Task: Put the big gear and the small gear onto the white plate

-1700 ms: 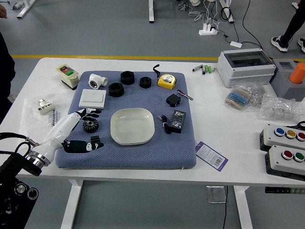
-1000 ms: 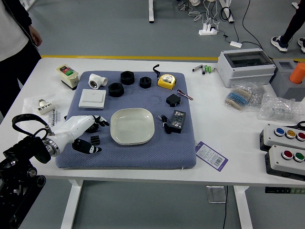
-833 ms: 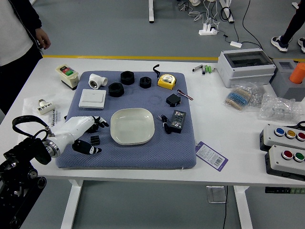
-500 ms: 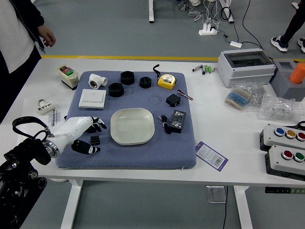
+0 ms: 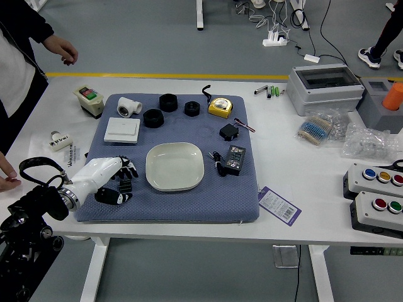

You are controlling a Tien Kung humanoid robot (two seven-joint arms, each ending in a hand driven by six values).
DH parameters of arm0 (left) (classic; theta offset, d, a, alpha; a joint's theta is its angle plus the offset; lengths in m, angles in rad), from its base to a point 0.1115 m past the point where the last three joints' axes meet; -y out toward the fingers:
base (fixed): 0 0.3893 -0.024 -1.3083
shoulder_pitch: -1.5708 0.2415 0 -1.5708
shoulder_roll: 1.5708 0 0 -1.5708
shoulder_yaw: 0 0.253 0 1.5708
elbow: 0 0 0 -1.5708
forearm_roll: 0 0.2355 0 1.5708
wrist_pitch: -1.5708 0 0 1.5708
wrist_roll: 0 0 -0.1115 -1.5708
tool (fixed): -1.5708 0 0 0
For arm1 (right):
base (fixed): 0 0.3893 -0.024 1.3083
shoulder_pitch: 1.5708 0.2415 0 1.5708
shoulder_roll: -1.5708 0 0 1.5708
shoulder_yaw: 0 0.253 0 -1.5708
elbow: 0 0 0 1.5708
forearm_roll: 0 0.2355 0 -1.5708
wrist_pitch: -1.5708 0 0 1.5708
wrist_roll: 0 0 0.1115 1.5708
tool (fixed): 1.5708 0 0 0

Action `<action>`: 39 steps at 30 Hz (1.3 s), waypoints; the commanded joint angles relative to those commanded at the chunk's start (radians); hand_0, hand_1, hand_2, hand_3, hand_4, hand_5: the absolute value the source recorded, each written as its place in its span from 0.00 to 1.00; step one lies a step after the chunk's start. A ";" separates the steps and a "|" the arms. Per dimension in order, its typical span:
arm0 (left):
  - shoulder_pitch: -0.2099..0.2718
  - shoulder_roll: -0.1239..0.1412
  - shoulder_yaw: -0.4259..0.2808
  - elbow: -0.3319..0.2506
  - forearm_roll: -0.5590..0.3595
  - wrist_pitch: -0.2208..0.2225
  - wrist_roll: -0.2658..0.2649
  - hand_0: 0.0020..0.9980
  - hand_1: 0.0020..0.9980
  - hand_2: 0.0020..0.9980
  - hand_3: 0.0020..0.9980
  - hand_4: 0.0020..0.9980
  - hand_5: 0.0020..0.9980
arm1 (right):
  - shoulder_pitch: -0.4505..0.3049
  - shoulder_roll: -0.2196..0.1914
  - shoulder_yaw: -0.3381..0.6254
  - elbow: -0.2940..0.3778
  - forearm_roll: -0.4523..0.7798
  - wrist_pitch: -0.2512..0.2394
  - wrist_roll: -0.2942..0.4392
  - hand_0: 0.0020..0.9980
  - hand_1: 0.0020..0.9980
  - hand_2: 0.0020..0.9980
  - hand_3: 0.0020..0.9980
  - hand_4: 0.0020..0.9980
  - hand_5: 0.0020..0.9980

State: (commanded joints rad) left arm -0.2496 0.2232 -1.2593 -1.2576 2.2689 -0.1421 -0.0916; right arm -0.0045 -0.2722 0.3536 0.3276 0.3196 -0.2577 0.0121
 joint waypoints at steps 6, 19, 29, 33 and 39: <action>-0.006 0.000 0.013 0.021 0.000 0.006 0.000 0.44 0.52 0.56 0.58 0.78 0.04 | -0.002 0.001 0.000 0.000 0.001 0.000 0.000 0.70 0.73 0.78 0.60 0.83 0.69; -0.014 0.001 0.015 0.030 0.000 0.018 0.016 0.42 0.51 0.55 0.57 0.70 0.02 | -0.009 0.001 -0.009 0.000 0.003 0.000 0.001 0.70 0.73 0.77 0.60 0.83 0.69; -0.015 0.001 0.019 0.030 0.000 0.026 0.020 0.34 0.45 0.50 0.54 0.27 0.00 | -0.011 0.001 -0.011 -0.001 0.004 0.000 0.001 0.70 0.73 0.77 0.60 0.83 0.69; -0.017 0.002 0.021 0.033 0.000 0.026 0.021 0.34 0.45 0.50 0.54 0.27 0.00 | -0.010 0.002 -0.009 -0.001 0.004 0.000 0.001 0.70 0.73 0.77 0.60 0.83 0.69; -0.018 0.006 0.017 0.036 0.000 0.013 0.027 0.33 0.43 0.48 0.52 0.13 0.00 | -0.008 0.002 -0.004 -0.001 0.004 0.001 0.001 0.70 0.73 0.77 0.60 0.83 0.69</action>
State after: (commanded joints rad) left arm -0.2676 0.2288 -1.2420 -1.2221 2.2689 -0.1287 -0.0644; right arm -0.0123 -0.2704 0.3496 0.3268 0.3232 -0.2566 0.0126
